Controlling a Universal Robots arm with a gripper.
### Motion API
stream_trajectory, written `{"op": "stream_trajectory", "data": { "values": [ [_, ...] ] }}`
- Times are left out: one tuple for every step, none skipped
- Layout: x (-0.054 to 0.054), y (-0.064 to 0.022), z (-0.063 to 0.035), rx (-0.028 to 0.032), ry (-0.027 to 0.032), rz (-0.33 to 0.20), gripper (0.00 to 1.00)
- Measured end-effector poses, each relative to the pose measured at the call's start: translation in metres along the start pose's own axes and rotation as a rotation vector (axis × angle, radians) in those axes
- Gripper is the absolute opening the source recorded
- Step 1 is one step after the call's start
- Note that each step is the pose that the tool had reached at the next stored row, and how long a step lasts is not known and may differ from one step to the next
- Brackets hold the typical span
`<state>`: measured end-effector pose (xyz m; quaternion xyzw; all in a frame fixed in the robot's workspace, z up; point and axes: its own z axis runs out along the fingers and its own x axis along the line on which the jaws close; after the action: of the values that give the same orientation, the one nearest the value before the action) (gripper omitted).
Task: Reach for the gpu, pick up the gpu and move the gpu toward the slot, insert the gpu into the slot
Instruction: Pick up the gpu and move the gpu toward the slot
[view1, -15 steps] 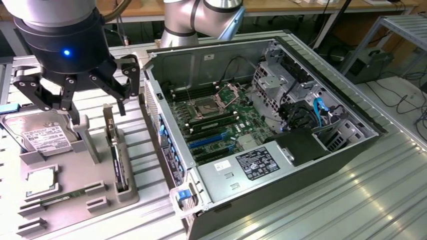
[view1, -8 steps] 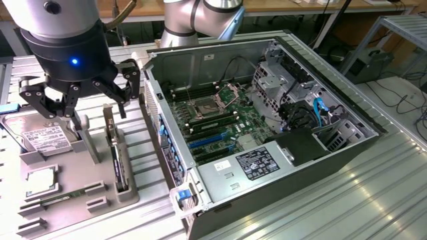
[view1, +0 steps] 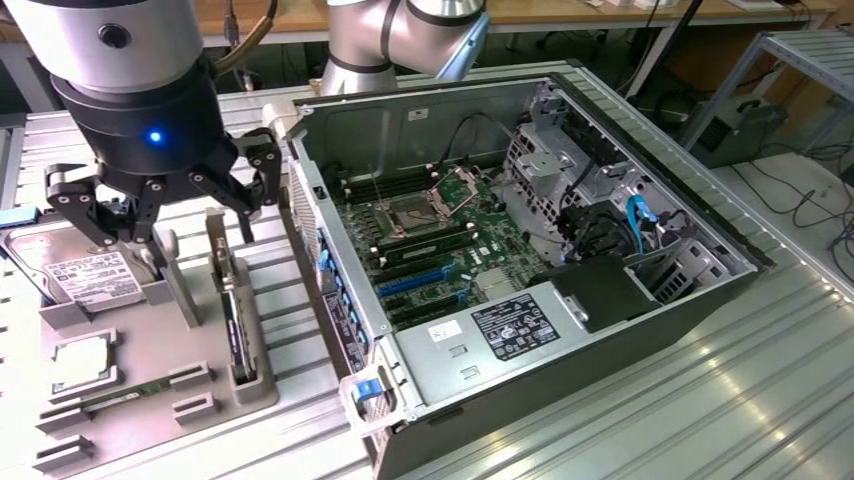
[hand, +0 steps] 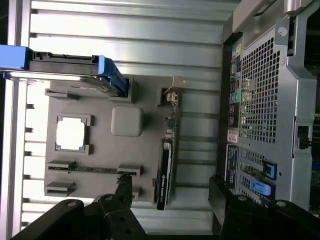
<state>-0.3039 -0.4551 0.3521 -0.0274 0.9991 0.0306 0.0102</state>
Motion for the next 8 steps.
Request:
{"op": "stream_trajectory", "data": {
  "values": [
    [0.0,-0.0001,0.001,0.0,0.0,0.0,0.73],
    [0.0,-0.0002,0.0025,-0.0001,0.0,0.0,0.73],
    [0.0,-0.0002,0.0034,-0.0001,0.0,0.0,0.73],
    [0.0,-0.0001,0.0042,0.0,0.0001,0.0,0.73],
    [0.0,0.0002,0.0052,0.0002,0.0002,0.0,0.73],
    [0.0,0.0004,0.0065,0.0002,0.0001,0.0,0.73],
    [0.0001,0.0007,0.0075,0.0006,0.0,0.0,0.73],
    [0.0001,0.0007,0.0091,0.0009,-0.0001,0.0,0.73]
  ]
}}
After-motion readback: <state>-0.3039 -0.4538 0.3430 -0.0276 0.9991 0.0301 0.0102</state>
